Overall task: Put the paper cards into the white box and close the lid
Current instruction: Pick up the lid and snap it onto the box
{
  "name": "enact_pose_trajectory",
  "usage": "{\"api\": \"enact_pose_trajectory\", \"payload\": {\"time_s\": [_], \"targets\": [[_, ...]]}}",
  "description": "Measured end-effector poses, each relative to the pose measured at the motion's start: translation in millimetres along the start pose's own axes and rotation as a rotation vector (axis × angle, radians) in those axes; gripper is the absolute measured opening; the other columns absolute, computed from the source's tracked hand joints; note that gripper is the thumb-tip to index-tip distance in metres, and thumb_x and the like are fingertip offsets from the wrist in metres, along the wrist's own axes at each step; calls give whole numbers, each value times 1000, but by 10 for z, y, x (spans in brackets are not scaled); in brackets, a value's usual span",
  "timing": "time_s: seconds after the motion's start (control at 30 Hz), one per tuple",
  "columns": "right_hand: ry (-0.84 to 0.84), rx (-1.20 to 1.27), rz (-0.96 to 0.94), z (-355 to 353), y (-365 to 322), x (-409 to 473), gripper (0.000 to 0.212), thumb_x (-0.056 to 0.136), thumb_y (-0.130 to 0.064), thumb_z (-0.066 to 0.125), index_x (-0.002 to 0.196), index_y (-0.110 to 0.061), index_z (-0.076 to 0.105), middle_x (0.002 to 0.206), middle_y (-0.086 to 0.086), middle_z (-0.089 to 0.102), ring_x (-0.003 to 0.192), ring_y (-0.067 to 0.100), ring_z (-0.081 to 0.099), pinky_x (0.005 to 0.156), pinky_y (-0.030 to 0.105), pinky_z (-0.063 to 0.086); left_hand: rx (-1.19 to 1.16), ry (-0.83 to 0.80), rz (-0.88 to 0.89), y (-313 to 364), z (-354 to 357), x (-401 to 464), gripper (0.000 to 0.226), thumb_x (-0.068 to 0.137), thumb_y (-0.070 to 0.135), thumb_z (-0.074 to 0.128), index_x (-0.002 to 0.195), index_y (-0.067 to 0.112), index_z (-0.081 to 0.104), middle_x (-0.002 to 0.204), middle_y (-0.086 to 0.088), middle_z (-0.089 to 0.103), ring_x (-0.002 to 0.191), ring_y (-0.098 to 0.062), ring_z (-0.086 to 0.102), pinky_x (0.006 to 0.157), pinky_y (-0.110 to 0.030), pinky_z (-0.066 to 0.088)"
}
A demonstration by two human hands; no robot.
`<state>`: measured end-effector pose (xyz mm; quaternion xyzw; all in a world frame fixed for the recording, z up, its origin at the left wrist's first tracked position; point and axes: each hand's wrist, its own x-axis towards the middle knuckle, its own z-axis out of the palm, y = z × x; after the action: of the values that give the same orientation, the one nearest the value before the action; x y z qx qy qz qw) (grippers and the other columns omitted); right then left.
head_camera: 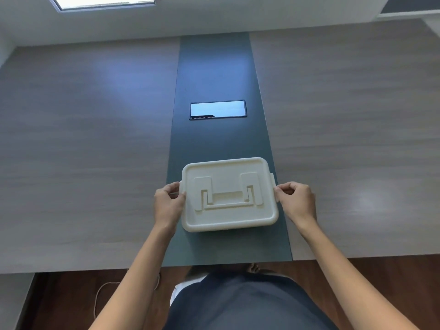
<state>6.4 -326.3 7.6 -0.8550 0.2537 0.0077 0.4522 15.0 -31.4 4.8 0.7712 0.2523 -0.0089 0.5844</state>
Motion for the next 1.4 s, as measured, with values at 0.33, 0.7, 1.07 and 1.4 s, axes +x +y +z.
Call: {"api": "enact_pose_trajectory", "payload": {"time_s": [0.33, 0.7, 1.07, 1.4], "targets": [[-179, 305, 243, 51, 49, 142, 18, 93, -24, 66, 102, -10, 71, 99, 7, 75, 96, 25, 71, 87, 41, 58, 5, -42, -151, -220, -66, 30, 53, 90, 34, 67, 137, 15, 52, 130, -5, 57, 113, -19, 60, 96, -37, 49], [-401, 559, 427, 11, 134, 270, 29, 94, -23, 65, 113, -1, 69, 98, 12, 76, 82, 22, 71, 82, 36, 57, -177, -121, -240, -286, -75, 30, 57, 89, 37, 69, 136, 8, 53, 117, -6, 70, 104, -21, 68, 93, -39, 54], [-117, 94, 19, -2, 10, 186, 22, 89, -16, 72, 107, -5, 71, 99, 6, 72, 96, 21, 68, 86, 33, 54, 131, 62, 62, -200, -57, 63, 44, 83, 25, 78, 121, 6, 65, 115, -13, 62, 96, -22, 65, 94, -46, 54], [-136, 123, -25, -9, -3, 62, 28, 81, -24, 80, 106, -15, 71, 93, -10, 71, 87, 4, 65, 74, 20, 51, 32, 87, 38, -261, -24, -38, 39, 84, 30, 75, 118, 13, 67, 114, -3, 64, 100, -18, 66, 88, -39, 57]]}}
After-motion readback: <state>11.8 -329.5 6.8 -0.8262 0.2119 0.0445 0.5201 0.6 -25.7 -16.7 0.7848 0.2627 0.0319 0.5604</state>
